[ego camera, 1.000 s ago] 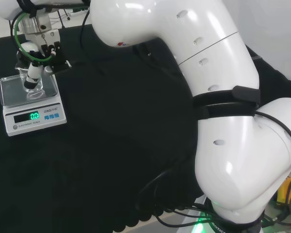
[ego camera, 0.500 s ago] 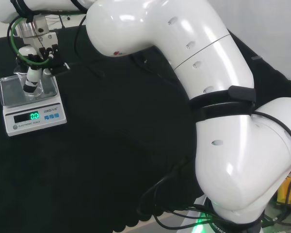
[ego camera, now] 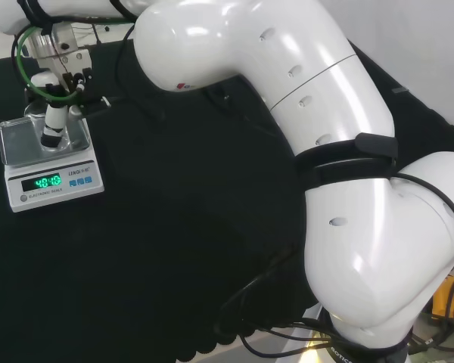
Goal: Put the beaker on the electronic balance.
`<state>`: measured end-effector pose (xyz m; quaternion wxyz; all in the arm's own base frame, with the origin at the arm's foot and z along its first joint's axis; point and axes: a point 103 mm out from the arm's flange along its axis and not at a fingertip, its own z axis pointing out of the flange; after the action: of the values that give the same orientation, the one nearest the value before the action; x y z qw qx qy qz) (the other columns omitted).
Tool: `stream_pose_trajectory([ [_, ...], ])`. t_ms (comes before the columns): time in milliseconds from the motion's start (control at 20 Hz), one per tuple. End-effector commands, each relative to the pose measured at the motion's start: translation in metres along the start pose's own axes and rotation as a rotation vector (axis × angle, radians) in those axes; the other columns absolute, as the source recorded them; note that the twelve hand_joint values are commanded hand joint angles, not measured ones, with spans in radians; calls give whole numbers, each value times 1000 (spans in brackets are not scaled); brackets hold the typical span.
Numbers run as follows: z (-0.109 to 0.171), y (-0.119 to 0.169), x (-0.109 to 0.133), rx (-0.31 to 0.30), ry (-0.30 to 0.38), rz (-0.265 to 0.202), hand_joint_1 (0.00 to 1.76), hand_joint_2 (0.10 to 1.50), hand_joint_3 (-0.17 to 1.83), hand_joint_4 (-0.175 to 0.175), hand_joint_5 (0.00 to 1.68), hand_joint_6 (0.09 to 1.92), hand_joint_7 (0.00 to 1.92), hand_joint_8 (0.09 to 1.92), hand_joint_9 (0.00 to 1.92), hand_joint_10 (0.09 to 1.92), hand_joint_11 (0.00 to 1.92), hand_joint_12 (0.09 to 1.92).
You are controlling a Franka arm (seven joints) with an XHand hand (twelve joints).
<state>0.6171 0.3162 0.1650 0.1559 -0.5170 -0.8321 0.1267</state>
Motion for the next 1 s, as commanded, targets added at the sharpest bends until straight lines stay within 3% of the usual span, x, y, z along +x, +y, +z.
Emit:
stream_pose_trajectory([
  [50,-14,-12,-4,-29,13,-16,867,542,663,14,119,249,211,905,487,901,332,1420],
  [250,-30,-23,-8,-59,11,-22,820,568,565,24,116,87,154,862,415,904,248,1455],
  [600,-49,-51,-25,-133,22,-10,799,572,540,30,101,87,139,846,385,898,214,1462],
  [850,-41,-77,-43,-301,84,-5,784,592,496,37,70,87,89,828,272,924,58,1510],
  [1000,-30,-90,-54,-365,114,7,781,597,487,39,60,87,75,826,242,930,17,1519],
])
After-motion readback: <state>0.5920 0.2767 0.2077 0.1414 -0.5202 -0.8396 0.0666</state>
